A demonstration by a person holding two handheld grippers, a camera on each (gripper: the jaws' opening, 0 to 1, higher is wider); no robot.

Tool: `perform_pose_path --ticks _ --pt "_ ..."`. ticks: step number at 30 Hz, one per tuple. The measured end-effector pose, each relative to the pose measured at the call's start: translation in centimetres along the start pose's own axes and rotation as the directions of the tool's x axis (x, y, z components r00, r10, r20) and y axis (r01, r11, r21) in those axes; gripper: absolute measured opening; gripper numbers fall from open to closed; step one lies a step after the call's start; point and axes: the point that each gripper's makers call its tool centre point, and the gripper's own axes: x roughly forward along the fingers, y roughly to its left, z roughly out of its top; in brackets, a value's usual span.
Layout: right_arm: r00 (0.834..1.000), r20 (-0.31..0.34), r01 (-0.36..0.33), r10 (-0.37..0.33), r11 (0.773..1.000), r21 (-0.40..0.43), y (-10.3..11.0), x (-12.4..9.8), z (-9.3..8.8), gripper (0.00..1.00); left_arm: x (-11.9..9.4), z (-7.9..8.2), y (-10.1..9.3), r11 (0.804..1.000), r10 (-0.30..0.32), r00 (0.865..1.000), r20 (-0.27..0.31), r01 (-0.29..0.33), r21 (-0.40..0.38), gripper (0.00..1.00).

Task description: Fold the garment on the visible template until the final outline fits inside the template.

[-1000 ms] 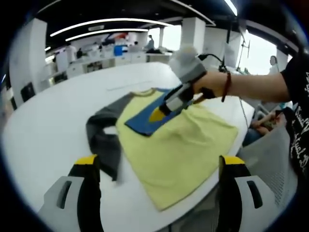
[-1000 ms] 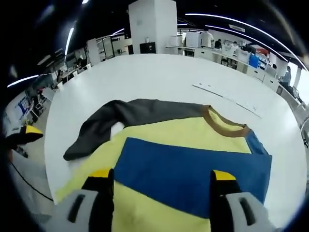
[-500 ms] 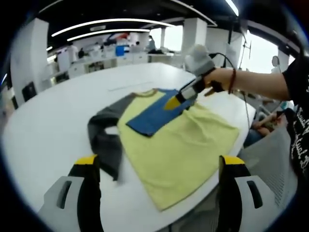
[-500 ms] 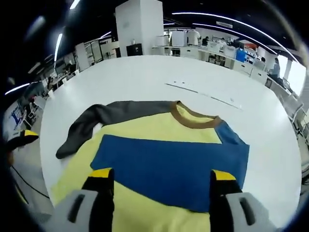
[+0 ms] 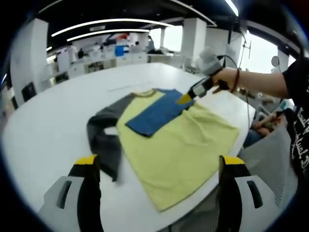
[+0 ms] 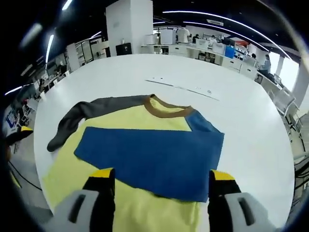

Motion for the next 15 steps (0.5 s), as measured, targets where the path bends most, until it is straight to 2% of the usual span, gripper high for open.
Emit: perform_pose_path --ticks 6,8,11,13,15 --pt "1.000 -0.004 -0.004 0.004 1.000 -0.003 -1.8 -0.8 -1.5 0.78 -0.2 0.0 0.0 1.000 0.001 1.000 0.001 -0.001 0.002 0.99" --pt "1.000 -0.009 -0.024 0.024 0.999 0.036 -2.2 -1.0 -2.0 0.76 -0.2 0.0 0.0 1.000 0.000 1.000 0.000 0.000 0.000 0.99" --pt "1.000 -0.013 -0.007 0.007 1.000 0.029 -3.3 -1.3 -2.7 0.74 -0.2 -0.1 0.0 1.000 0.001 1.000 -0.006 -0.001 0.005 0.99" --pt "1.000 -0.017 0.013 -0.013 1.000 0.006 -3.9 -1.6 -3.2 0.69 -0.2 -0.1 -0.1 1.000 -0.003 1.000 -0.004 0.003 0.004 0.99" --pt "1.000 -0.019 0.018 -0.018 1.000 0.017 -4.6 -1.6 -3.8 0.63 -0.2 0.0 -0.1 1.000 -0.005 1.000 0.000 0.005 0.003 0.99"
